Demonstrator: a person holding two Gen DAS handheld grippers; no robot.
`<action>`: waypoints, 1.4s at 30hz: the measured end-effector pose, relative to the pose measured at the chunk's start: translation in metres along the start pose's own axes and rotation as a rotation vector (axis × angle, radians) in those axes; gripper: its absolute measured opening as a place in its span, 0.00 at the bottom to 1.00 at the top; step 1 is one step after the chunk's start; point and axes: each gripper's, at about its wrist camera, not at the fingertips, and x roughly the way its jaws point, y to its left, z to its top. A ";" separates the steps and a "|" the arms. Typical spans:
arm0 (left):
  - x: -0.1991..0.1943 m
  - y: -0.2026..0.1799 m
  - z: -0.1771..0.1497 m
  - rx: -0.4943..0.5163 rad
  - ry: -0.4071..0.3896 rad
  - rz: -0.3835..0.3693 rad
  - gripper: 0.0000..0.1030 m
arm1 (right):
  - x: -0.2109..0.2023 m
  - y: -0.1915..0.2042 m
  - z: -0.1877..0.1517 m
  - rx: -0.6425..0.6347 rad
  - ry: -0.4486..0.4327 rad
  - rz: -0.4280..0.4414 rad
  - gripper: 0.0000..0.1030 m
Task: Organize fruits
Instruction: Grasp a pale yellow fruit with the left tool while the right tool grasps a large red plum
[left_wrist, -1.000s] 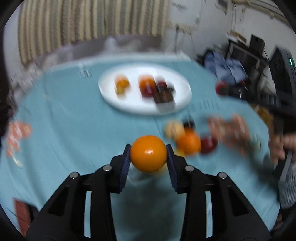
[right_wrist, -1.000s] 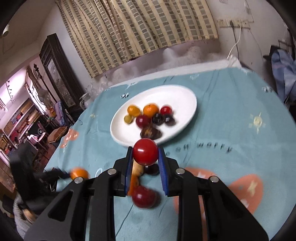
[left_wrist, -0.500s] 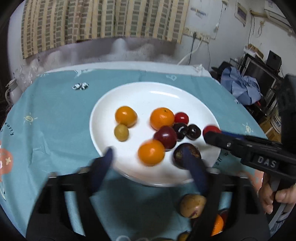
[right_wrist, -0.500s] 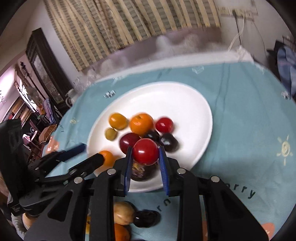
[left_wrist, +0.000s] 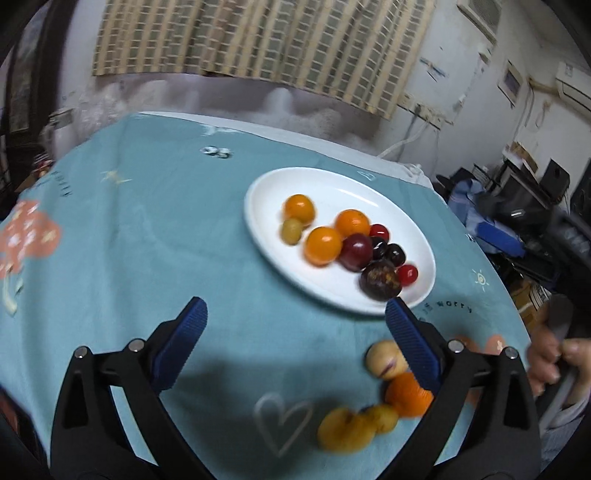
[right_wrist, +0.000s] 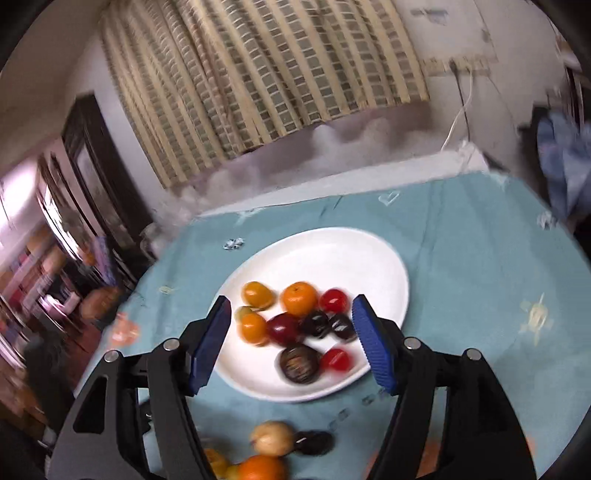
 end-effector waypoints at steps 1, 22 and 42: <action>-0.005 0.004 -0.006 -0.011 -0.008 0.003 0.96 | -0.009 0.004 -0.002 -0.017 0.004 0.013 0.67; 0.001 -0.042 -0.071 0.321 0.146 0.111 0.98 | -0.050 -0.017 -0.094 -0.055 0.122 -0.166 0.86; 0.011 0.008 -0.052 0.091 0.160 0.026 0.97 | -0.046 -0.012 -0.099 -0.088 0.137 -0.150 0.86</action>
